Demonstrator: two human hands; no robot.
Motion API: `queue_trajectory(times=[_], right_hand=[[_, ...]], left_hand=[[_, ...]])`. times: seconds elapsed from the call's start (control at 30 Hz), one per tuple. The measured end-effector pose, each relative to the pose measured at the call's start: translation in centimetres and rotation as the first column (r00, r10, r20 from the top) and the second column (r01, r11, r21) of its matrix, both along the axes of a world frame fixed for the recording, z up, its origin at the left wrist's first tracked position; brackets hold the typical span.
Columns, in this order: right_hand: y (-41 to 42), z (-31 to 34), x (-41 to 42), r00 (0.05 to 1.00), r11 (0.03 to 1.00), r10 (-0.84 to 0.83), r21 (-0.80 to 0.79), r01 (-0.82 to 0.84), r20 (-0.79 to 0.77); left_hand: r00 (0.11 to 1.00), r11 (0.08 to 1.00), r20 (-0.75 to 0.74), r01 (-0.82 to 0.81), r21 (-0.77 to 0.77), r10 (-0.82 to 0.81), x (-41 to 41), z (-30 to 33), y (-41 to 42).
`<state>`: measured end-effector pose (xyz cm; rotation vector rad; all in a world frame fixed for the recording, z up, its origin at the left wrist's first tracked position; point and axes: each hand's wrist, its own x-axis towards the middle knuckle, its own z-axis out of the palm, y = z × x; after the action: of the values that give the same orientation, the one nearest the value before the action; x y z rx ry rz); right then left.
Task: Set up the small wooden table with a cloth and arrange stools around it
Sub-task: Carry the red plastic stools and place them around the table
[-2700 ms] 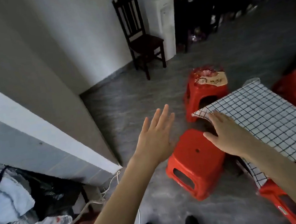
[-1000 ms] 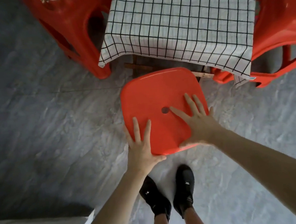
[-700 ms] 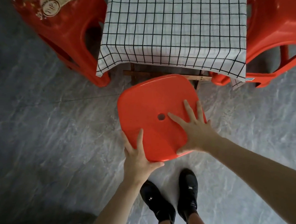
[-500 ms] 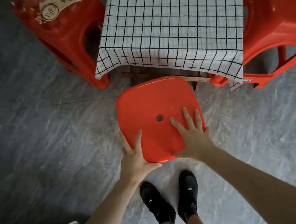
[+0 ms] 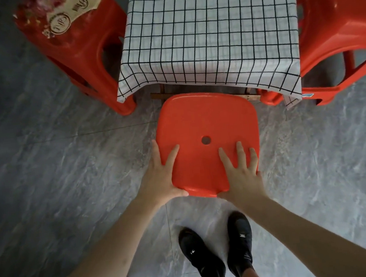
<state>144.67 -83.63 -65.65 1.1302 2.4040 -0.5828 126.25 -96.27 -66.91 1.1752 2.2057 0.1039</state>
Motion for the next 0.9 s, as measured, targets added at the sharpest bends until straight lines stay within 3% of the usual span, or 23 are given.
queue_trajectory(times=[0.37, 0.9], right_hand=[[4.2, 0.6, 0.1, 0.997, 0.998, 0.064, -0.009, -0.064, 0.034], [4.2, 0.4, 0.7, 0.996, 0.996, 0.083, 0.008, -0.084, 0.017]], left_hand=[[0.994, 0.999, -0.109, 0.016, -0.029, -0.019, 1.3, -0.3, 2.2], [0.991, 0.993, -0.133, 0.011, -0.117, -0.026, 1.8, 0.5, 2.9]])
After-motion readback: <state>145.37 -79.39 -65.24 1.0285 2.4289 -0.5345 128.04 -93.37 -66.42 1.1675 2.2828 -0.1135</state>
